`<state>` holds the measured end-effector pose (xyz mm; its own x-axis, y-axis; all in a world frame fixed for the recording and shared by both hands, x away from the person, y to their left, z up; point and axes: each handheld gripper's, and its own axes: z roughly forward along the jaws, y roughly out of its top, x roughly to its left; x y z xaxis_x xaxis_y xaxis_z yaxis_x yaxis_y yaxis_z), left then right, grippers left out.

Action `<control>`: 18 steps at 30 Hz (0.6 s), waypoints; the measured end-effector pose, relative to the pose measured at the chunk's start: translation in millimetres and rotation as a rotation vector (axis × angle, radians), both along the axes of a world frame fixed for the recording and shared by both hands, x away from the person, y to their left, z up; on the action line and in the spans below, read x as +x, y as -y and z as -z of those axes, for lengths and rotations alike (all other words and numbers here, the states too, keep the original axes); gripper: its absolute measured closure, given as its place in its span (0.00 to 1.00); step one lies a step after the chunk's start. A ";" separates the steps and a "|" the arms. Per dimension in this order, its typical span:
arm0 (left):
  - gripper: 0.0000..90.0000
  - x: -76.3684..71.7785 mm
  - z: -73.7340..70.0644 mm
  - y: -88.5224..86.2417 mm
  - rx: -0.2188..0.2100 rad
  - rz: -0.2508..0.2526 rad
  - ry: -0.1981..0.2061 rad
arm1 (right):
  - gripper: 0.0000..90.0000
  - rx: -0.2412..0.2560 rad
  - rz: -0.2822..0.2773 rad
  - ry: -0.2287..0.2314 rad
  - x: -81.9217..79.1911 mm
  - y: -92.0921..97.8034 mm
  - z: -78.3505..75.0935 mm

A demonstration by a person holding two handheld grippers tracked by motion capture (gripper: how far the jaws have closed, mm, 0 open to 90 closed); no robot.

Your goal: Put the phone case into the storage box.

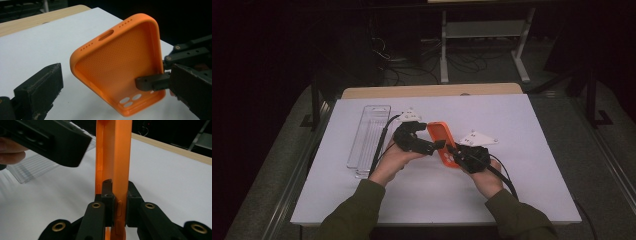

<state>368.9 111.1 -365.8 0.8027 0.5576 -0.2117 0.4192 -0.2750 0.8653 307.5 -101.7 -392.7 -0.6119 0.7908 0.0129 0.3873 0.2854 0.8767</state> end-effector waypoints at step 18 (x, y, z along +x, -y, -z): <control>0.00 -0.6 5.7 8.1 -0.014 -0.028 -0.003 | 0.88 0.022 -0.005 -0.018 -2.4 -10.8 3.1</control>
